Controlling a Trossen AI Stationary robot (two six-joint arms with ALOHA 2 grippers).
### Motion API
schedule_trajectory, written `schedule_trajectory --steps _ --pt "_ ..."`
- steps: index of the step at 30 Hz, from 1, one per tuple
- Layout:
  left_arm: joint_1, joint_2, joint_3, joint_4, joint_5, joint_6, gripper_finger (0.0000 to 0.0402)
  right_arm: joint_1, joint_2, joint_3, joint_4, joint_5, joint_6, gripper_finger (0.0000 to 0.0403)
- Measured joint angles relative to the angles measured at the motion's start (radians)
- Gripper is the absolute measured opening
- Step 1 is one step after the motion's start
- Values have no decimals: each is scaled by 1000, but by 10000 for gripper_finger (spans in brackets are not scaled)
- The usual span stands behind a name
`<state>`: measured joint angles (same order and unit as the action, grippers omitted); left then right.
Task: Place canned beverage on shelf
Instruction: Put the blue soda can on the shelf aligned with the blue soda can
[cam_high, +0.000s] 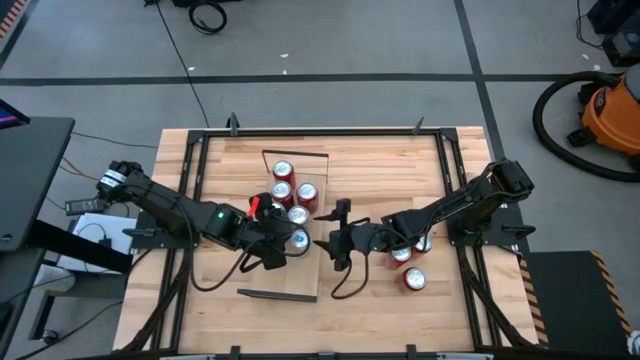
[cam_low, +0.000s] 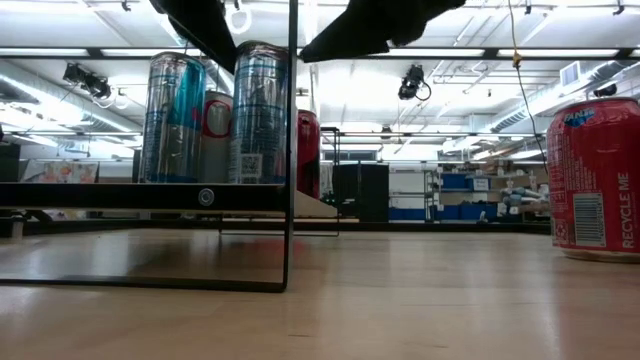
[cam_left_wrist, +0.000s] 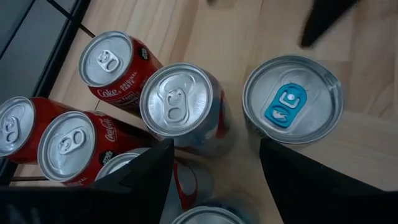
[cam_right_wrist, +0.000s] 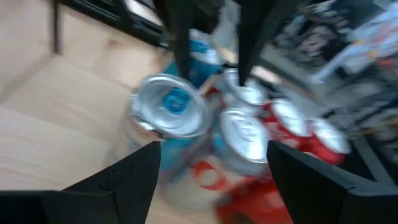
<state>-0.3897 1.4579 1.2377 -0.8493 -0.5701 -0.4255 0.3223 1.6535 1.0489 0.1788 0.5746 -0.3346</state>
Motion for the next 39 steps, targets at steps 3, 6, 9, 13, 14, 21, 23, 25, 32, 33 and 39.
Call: schedule_trajectory --steps 3,6,9,13,14,21,23,25,32,33,39 --pt "-14 0 14 -19 5 0 249 10 -4 0 4 62 -44 304" --pt "-21 -1 16 -16 47 -1 249 0 -4 0 -2 59 -40 304" --pt "-20 -1 16 -15 67 -7 249 -21 -4 0 -5 34 -26 304" --pt "-19 12 16 -1 69 -9 249 -47 -4 0 1 -18 -1 304" --pt "-17 16 16 -2 71 -4 249 -52 -4 0 1 -34 5 304" --pt "6 42 17 -1 70 0 249 -55 -4 0 -2 -125 37 304" --pt "14 43 17 -4 66 0 249 -44 -4 0 -2 -131 43 304" --pt "22 43 17 -1 55 0 249 -32 -4 0 -3 -140 52 304" --pt "26 43 17 -1 51 -1 249 -14 -4 0 -23 -96 51 304" --pt "26 43 17 -7 63 -1 249 -13 -4 0 -30 -85 45 304" --pt "11 38 17 -25 140 -18 249 -13 -4 0 -88 -84 72 304"
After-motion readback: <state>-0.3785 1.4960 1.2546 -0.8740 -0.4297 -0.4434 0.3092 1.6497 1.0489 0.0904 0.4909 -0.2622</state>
